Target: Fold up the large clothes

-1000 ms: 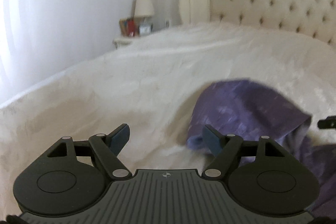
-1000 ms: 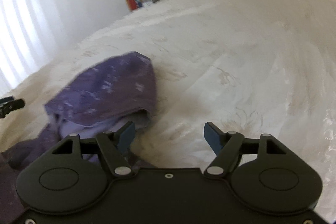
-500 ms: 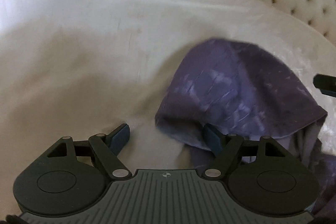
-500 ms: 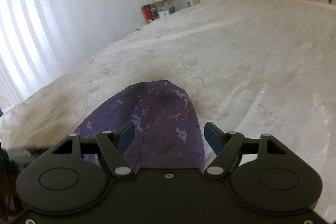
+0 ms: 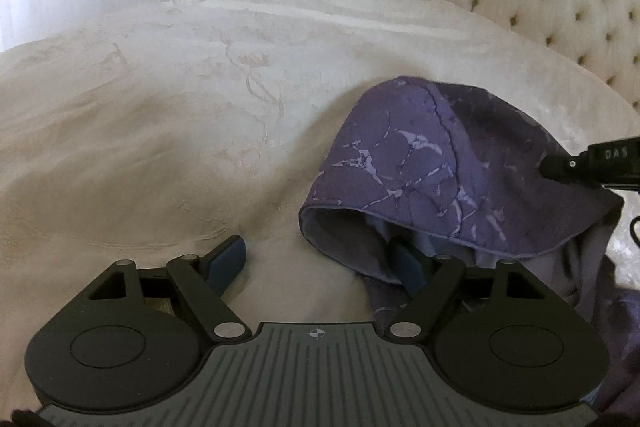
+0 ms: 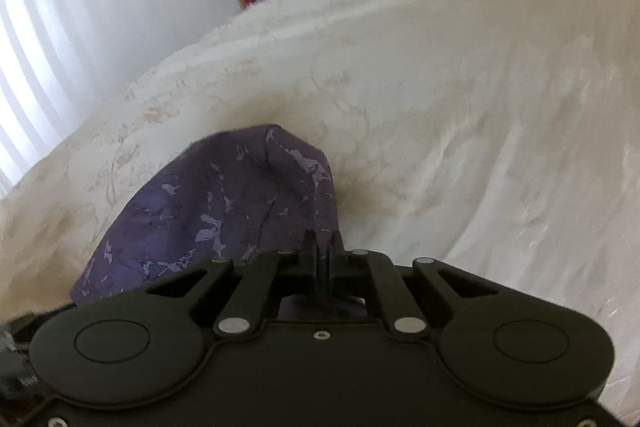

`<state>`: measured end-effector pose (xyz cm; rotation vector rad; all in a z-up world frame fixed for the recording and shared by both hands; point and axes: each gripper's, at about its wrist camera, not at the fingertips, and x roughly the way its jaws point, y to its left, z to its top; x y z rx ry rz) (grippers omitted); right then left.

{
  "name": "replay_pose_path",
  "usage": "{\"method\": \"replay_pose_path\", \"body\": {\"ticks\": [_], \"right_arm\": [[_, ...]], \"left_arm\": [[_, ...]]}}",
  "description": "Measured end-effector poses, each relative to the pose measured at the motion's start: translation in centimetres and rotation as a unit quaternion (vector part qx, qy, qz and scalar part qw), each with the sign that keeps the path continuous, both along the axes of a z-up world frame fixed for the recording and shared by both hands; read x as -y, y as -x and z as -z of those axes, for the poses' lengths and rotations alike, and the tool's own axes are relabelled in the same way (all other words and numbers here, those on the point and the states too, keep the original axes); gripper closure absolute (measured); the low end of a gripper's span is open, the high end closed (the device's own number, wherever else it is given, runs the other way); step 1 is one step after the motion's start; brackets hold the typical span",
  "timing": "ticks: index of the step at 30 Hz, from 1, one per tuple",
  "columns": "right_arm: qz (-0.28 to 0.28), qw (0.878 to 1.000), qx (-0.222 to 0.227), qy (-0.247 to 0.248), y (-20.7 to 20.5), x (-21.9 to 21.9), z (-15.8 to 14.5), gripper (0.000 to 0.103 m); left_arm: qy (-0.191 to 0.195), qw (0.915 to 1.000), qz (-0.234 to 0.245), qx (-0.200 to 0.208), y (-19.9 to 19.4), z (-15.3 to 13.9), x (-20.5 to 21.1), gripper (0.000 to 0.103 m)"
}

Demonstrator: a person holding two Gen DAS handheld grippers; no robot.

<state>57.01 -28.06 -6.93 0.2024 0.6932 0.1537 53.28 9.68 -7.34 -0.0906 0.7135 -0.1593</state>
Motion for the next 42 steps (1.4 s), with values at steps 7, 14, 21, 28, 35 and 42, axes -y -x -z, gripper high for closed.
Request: {"method": "replay_pose_path", "body": {"ticks": [7, 14, 21, 28, 35, 42], "right_arm": [[-0.055, 0.989, 0.126, 0.051, 7.0, -0.8, -4.2, 0.094], [-0.137, 0.958, 0.23, 0.098, 16.1, -1.8, -7.3, 0.094], [-0.226, 0.931, 0.239, 0.157, 25.3, -3.9, -6.5, 0.094], [-0.248, 0.95, 0.143, 0.128, 30.7, -4.1, -3.3, 0.079], [-0.217, 0.974, 0.058, 0.007, 32.6, -1.7, -3.0, 0.035], [-0.191, 0.979, 0.057, -0.031, 32.1, -1.5, -3.0, 0.035]], "left_arm": [[0.011, 0.999, 0.02, 0.037, 4.0, -4.2, -1.3, 0.027], [0.032, 0.9966, 0.064, 0.042, 9.2, -6.5, -2.2, 0.027], [0.023, 0.9951, 0.094, 0.021, 13.5, -6.1, -2.5, 0.027], [0.03, 0.9925, 0.118, -0.012, 17.2, -5.1, -3.3, 0.027], [0.103, 0.9838, 0.146, -0.017, 19.5, -7.7, -5.6, 0.018], [0.231, 0.9652, 0.123, -0.001, 17.2, -12.0, -5.8, 0.0]]}}
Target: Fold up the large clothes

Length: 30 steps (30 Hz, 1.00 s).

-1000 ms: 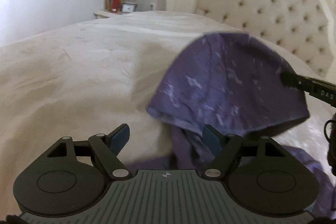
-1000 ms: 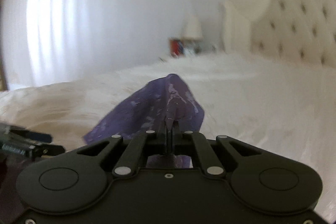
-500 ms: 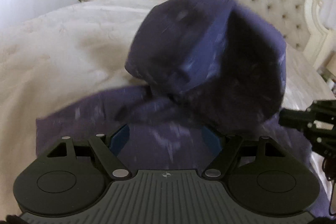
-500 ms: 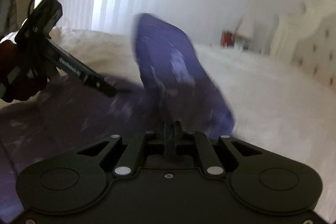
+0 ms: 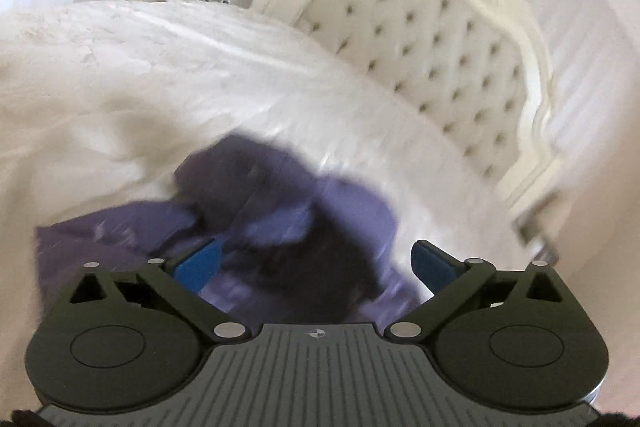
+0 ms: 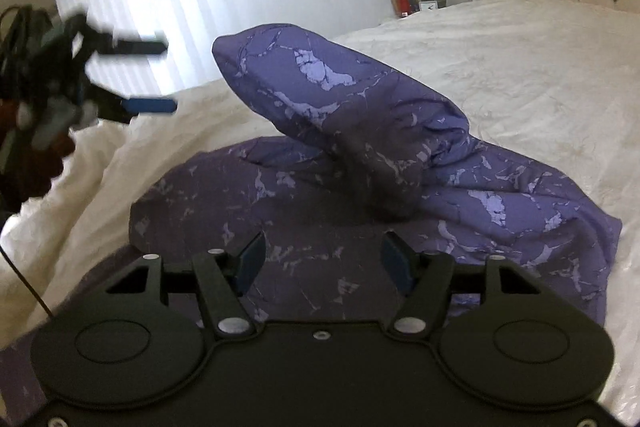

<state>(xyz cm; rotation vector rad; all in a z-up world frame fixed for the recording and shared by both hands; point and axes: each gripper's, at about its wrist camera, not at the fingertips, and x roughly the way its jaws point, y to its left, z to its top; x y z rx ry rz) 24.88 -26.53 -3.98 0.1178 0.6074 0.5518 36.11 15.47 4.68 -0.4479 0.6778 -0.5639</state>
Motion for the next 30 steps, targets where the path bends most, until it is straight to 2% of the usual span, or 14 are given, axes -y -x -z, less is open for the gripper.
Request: {"method": "replay_pose_path", "body": {"ticks": [2, 7, 8, 9, 10, 11, 12, 13, 19, 22, 25, 27, 30], "right_arm": [[0.003, 1.0, -0.005, -0.007, 0.0, -0.2, 0.2, 0.035], [0.002, 1.0, -0.012, -0.015, -0.2, -0.9, 0.5, 0.035], [0.0, 1.0, -0.013, -0.016, -0.2, -1.1, 0.5, 0.035], [-0.003, 1.0, -0.012, -0.016, -0.2, -1.3, 0.6, 0.035], [-0.004, 1.0, -0.011, -0.015, -0.3, -1.6, 0.6, 0.035], [-0.007, 1.0, -0.01, -0.015, -0.5, -1.8, 0.6, 0.034], [-0.011, 1.0, -0.009, -0.016, -0.7, -2.1, 0.6, 0.034], [-0.014, 1.0, -0.009, -0.017, -1.0, -2.4, 0.6, 0.034], [-0.033, 0.999, -0.021, 0.01, -4.9, -4.7, 1.5, 0.034], [-0.018, 0.997, -0.005, 0.078, -7.4, -5.4, 1.9, 0.035], [0.041, 0.984, 0.056, 0.162, -9.0, -4.8, 1.1, 0.037], [0.086, 0.974, 0.092, 0.189, -9.6, -3.7, 0.4, 0.036], [0.111, 0.976, 0.069, 0.176, -9.8, -1.7, 0.5, 0.035]], "left_arm": [[0.016, 0.9997, -0.01, -0.012, -1.4, -0.4, 0.6, 0.0], [0.041, 0.9954, -0.046, -0.074, -5.0, 0.6, 2.3, 0.0], [0.046, 0.9939, -0.051, -0.087, -5.7, 0.9, 2.7, 0.002], [0.049, 0.9921, -0.054, -0.102, -6.3, 1.3, 3.0, 0.007], [0.054, 0.9906, -0.055, -0.113, -6.4, 1.6, 2.9, 0.019], [0.057, 0.9887, -0.061, -0.124, -6.6, 2.0, 3.1, 0.053], [0.058, 0.9869, -0.07, -0.134, -6.6, 2.3, 3.1, 0.077], [0.061, 0.9857, -0.079, -0.135, -6.5, 2.6, 3.2, 0.085], [0.099, 0.9857, -0.077, -0.112, -5.2, 2.8, 3.1, 0.087], [0.122, 0.9837, -0.077, -0.107, -4.1, 2.9, 2.8, 0.087], [0.143, 0.9825, -0.072, -0.095, -2.3, 3.7, 2.5, 0.087], [0.134, 0.9849, -0.066, -0.088, -1.0, 4.9, 2.9, 0.087], [0.093, 0.9898, -0.053, -0.094, 0.7, 7.7, 3.8, 0.087]]}}
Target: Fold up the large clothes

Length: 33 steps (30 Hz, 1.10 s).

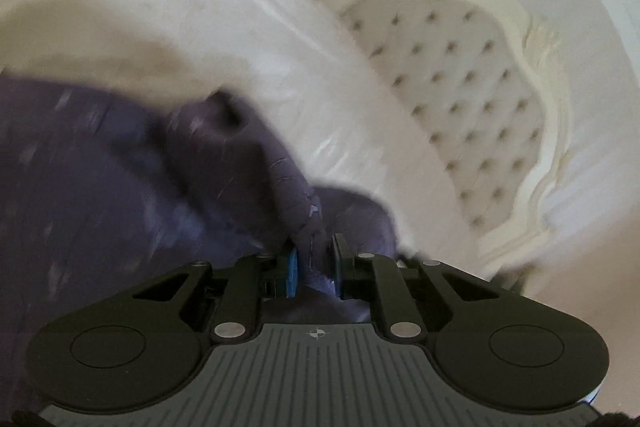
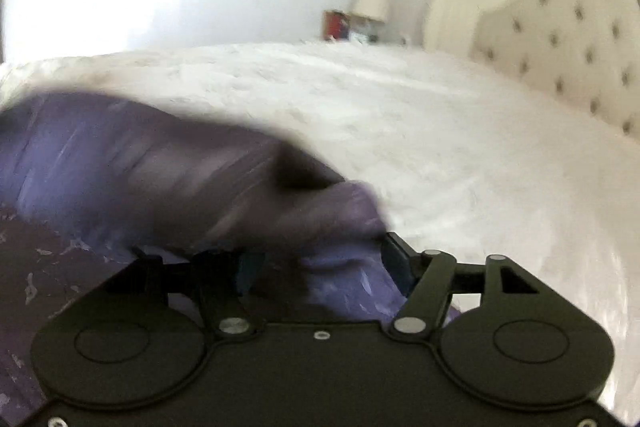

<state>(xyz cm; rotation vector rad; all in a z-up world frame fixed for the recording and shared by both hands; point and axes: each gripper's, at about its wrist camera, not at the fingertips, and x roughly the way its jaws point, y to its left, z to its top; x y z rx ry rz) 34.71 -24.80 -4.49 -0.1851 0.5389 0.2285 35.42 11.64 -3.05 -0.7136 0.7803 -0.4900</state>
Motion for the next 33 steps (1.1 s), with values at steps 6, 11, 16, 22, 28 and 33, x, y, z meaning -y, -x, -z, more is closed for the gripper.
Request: {"method": "replay_pose_path", "body": {"ticks": [6, 11, 16, 22, 28, 33], "right_arm": [[-0.01, 0.997, -0.075, 0.013, 2.9, 2.0, 2.8, 0.035], [0.023, 0.994, -0.098, -0.029, 5.2, 4.2, 2.8, 0.034], [0.081, 0.979, -0.095, -0.162, 5.5, 7.2, 1.0, 0.034], [0.097, 0.934, -0.106, -0.328, 4.9, 8.2, 0.7, 0.033], [0.088, 0.924, -0.122, -0.352, 3.4, 5.8, 0.9, 0.014], [0.098, 0.93, -0.153, -0.318, 1.6, 3.7, 1.7, 0.011]], "left_arm": [[-0.113, 0.9913, 0.045, -0.048, 1.2, 4.8, 0.8, 0.085], [-0.151, 0.9864, 0.065, -0.003, 1.9, 2.9, -0.5, 0.059], [-0.179, 0.9792, 0.047, 0.083, 2.8, -0.7, -2.3, 0.038], [-0.174, 0.9816, 0.005, 0.077, -0.8, -1.7, -2.9, 0.036], [-0.173, 0.9841, -0.011, 0.04, -3.5, 0.3, -2.6, 0.036], [-0.179, 0.9836, -0.015, 0.014, -3.9, 2.0, -3.2, 0.038]]}}
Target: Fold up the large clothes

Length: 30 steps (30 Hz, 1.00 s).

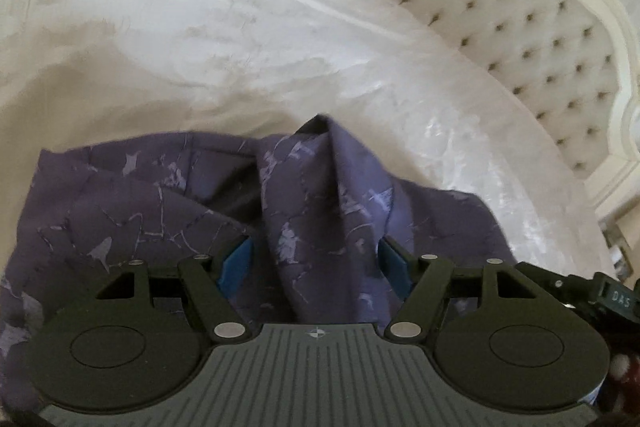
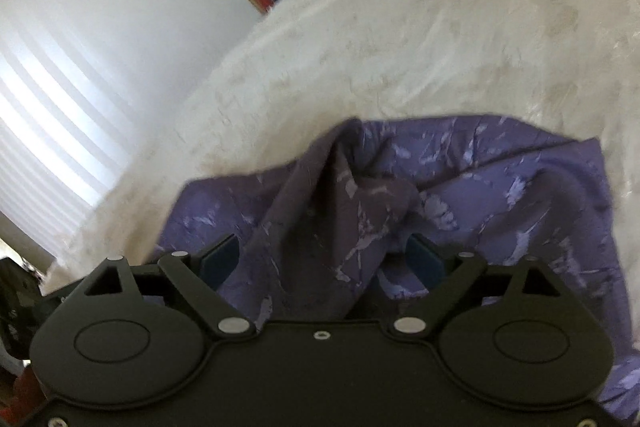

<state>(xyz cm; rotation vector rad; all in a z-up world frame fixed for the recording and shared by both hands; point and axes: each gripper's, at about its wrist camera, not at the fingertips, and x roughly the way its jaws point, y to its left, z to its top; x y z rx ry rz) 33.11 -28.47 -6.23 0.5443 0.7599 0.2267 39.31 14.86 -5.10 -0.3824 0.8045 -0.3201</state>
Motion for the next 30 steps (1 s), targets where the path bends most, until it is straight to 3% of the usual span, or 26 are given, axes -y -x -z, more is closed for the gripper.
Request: {"method": "replay_pose_path", "body": {"ticks": [1, 2, 3, 4, 6, 10, 13, 15, 18, 21, 24, 27, 30], "right_arm": [[-0.002, 1.0, -0.007, 0.004, -0.4, -0.4, 0.2, 0.011], [-0.005, 1.0, -0.006, 0.006, -0.5, -0.7, 0.3, 0.012], [-0.007, 1.0, -0.001, 0.015, -0.7, -1.1, 0.3, 0.017], [-0.011, 1.0, 0.004, 0.028, -0.8, -1.4, 0.1, 0.027], [-0.046, 0.997, 0.031, 0.052, -1.1, -2.1, -0.8, 0.077], [-0.072, 0.988, 0.11, 0.086, -0.3, -1.2, -1.8, 0.078], [-0.048, 0.991, 0.069, 0.107, -0.8, 0.5, 0.7, 0.075], [-0.038, 0.991, 0.04, 0.118, -1.1, 1.1, 3.0, 0.05], [-0.029, 0.992, 0.053, 0.111, -0.5, 1.5, 4.1, 0.047], [-0.024, 0.989, 0.066, 0.127, 0.1, 1.1, 3.4, 0.037], [-0.017, 0.981, 0.11, 0.156, 1.6, 0.4, 1.6, 0.037], [-0.032, 0.97, 0.161, 0.178, 3.8, -1.0, -0.2, 0.037], [-0.068, 0.962, 0.188, 0.187, 4.9, -3.3, -1.1, 0.037]], "left_arm": [[0.0, 1.0, 0.0, -0.004, 0.0, 0.1, 0.0, 0.039], [0.005, 1.0, 0.001, -0.001, 0.0, 0.1, 0.1, 0.054], [0.01, 0.9999, 0.004, 0.005, 0.2, 0.0, 0.1, 0.078], [0.011, 0.9999, 0.006, 0.01, 0.3, -0.2, 0.2, 0.086], [0.017, 0.9993, 0.009, 0.034, 0.8, -1.0, 0.7, 0.089], [0.034, 0.9957, 0.023, 0.083, 2.8, -1.8, 0.2, 0.089], [0.009, 0.9983, 0.013, 0.056, 2.9, 0.1, 0.1, 0.088], [0.0, 0.9997, 0.004, 0.026, 2.6, 1.8, -0.1, 0.083], [-0.012, 0.999, 0.01, 0.041, 2.9, 2.6, -0.1, 0.083], [-0.047, 0.9969, 0.011, 0.063, 3.8, 1.1, 0.3, 0.069], [-0.074, 0.9903, 0.001, 0.118, 6.1, -1.3, 0.1, 0.06], [-0.096, 0.9826, 0.019, 0.158, 8.0, -2.9, 0.8, 0.054], [-0.116, 0.9785, 0.053, 0.162, 8.8, -3.4, 2.8, 0.052]]}}
